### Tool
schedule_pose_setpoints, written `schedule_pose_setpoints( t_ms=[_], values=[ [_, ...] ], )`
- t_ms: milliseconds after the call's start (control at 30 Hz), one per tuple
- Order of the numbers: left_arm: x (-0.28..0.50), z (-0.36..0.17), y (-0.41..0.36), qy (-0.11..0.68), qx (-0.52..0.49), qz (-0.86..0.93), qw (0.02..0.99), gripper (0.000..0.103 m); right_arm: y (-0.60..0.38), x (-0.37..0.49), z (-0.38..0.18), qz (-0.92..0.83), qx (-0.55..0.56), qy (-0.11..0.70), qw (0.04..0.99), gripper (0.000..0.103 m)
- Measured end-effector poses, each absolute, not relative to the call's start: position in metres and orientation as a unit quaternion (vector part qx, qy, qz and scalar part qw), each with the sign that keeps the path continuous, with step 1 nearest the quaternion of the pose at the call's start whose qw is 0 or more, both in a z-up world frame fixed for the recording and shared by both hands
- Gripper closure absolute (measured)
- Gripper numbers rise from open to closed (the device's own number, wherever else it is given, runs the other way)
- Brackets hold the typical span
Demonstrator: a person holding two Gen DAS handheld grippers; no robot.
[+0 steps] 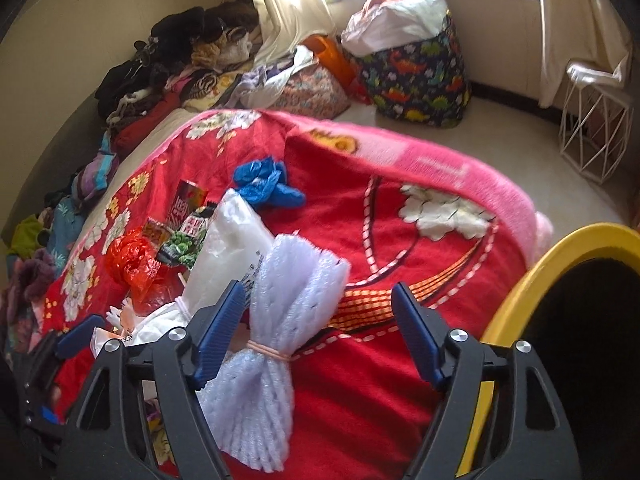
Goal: Collect trash
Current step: 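Grasp the white plastic bag with left tool while right tool grasps white mesh net, then carry the bag with left tool while right tool carries the net to the bin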
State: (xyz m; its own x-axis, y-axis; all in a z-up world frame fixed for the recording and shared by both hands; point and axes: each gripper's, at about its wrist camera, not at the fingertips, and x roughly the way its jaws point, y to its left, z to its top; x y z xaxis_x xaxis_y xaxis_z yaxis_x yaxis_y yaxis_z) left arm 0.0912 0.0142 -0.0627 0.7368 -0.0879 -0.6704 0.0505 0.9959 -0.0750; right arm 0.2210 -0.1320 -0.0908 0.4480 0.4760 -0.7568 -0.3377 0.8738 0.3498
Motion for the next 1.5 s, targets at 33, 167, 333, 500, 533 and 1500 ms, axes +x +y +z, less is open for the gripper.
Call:
schedule_pose_setpoints(
  t_ms=[33,167,333,500,533,1500],
  values=[
    [0.093,-0.064,0.013,0.365,-0.024,-0.037,0.93,0.034,-0.13,0.223,-0.093,0.242,0.08,0.474,0.843,0.034],
    [0.097,-0.068,0.01,0.375,-0.023,-0.036,0.926,0.043,-0.12,0.225,-0.102,0.251,0.083,0.49,0.83,0.053],
    [0.099,-0.072,0.009,0.384,-0.024,-0.036,0.922,0.059,-0.119,0.221,-0.103,0.268,0.086,0.491,0.824,0.073],
    [0.098,-0.071,0.007,0.384,-0.032,-0.041,0.922,0.066,-0.123,0.21,-0.092,0.272,0.09,0.471,0.834,0.077],
    [0.097,-0.069,0.008,0.381,-0.033,-0.041,0.923,0.067,-0.125,0.207,-0.09,0.271,0.09,0.467,0.837,0.077],
    [0.076,-0.001,-0.003,0.286,-0.08,-0.094,0.95,0.076,-0.198,0.156,-0.026,0.234,0.135,0.376,0.887,0.077]
  ],
)
